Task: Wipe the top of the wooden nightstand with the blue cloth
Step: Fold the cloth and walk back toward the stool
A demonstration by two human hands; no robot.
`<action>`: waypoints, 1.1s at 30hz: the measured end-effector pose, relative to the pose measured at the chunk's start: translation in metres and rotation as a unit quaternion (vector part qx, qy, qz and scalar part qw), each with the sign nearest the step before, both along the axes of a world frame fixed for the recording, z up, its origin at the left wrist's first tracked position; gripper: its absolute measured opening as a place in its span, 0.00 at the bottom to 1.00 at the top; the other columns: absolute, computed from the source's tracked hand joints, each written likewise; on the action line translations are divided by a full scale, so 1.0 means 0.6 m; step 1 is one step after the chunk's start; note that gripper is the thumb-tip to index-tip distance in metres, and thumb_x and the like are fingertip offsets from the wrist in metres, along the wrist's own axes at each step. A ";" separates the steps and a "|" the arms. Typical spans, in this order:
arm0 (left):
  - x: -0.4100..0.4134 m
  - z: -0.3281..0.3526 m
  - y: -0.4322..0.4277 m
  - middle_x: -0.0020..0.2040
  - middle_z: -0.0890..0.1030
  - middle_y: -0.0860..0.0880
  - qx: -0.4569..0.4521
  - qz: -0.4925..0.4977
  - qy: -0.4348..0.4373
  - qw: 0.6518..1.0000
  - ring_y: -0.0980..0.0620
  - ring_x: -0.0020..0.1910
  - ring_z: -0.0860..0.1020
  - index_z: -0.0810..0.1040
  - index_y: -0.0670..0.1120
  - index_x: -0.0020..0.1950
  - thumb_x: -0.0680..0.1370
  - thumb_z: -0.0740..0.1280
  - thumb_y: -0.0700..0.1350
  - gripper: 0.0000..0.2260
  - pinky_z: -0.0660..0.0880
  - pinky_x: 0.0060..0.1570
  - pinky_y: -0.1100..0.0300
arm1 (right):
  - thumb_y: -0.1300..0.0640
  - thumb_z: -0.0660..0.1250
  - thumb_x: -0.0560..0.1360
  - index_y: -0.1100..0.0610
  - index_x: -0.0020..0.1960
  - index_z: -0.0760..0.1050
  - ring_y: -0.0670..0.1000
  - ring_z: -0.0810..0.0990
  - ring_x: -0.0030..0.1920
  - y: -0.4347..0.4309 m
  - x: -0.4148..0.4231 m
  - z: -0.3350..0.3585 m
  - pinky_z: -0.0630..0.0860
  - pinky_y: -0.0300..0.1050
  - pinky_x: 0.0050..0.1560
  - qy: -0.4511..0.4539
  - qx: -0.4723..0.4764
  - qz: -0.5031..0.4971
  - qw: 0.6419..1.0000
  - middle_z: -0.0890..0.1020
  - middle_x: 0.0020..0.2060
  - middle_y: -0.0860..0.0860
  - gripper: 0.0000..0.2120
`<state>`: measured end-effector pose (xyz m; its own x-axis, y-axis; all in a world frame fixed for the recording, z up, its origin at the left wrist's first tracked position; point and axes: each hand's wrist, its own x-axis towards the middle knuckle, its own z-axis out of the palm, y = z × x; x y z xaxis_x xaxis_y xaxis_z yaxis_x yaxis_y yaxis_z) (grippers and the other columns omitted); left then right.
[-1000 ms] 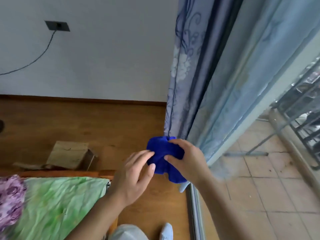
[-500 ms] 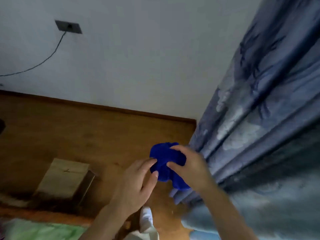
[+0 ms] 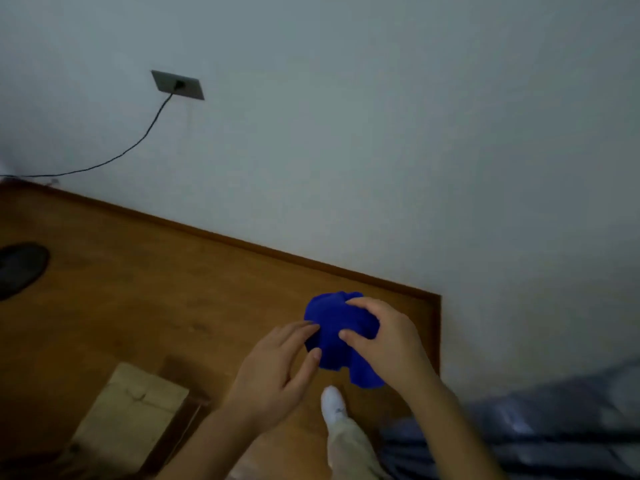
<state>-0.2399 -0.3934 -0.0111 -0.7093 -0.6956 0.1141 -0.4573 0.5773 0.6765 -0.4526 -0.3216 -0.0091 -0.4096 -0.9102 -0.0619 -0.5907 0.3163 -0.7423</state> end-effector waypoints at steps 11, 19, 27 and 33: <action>0.024 -0.023 -0.177 0.66 0.73 0.64 0.054 0.289 -0.013 0.956 0.66 0.65 0.70 0.70 0.57 0.73 0.82 0.51 0.66 0.25 0.71 0.63 0.63 | 0.42 0.72 0.72 0.36 0.65 0.71 0.29 0.71 0.53 -0.396 0.027 -0.024 0.66 0.26 0.48 -0.022 0.034 0.282 0.959 0.75 0.60 0.30 0.23; 0.171 -0.012 -0.233 0.66 0.74 0.61 0.054 0.477 -0.018 0.877 0.72 0.63 0.68 0.72 0.55 0.71 0.82 0.52 0.63 0.23 0.67 0.60 0.73 | 0.43 0.72 0.72 0.37 0.64 0.72 0.34 0.73 0.55 -0.586 0.248 -0.013 0.68 0.28 0.50 -0.007 0.032 0.491 0.871 0.76 0.59 0.33 0.22; 0.355 -0.011 -0.259 0.64 0.76 0.63 0.053 0.619 0.025 0.783 0.67 0.63 0.72 0.73 0.58 0.70 0.81 0.50 0.67 0.24 0.71 0.62 0.63 | 0.41 0.71 0.72 0.37 0.65 0.71 0.35 0.73 0.55 -0.675 0.515 0.007 0.70 0.31 0.52 0.029 0.017 0.614 0.788 0.74 0.57 0.30 0.23; 0.442 -0.003 -0.277 0.64 0.77 0.58 0.041 0.686 0.032 0.726 0.64 0.63 0.72 0.75 0.53 0.69 0.80 0.49 0.67 0.28 0.70 0.62 0.63 | 0.41 0.71 0.72 0.37 0.65 0.71 0.35 0.74 0.56 -0.714 0.655 0.003 0.70 0.31 0.51 0.023 0.025 0.674 0.738 0.74 0.58 0.30 0.22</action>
<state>0.0256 -0.5595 -0.0127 0.6619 -0.7488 0.0345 -0.5298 -0.4348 0.7282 -0.0595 -0.7503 -0.0073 0.8637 -0.4885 -0.1243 -0.4176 -0.5554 -0.7191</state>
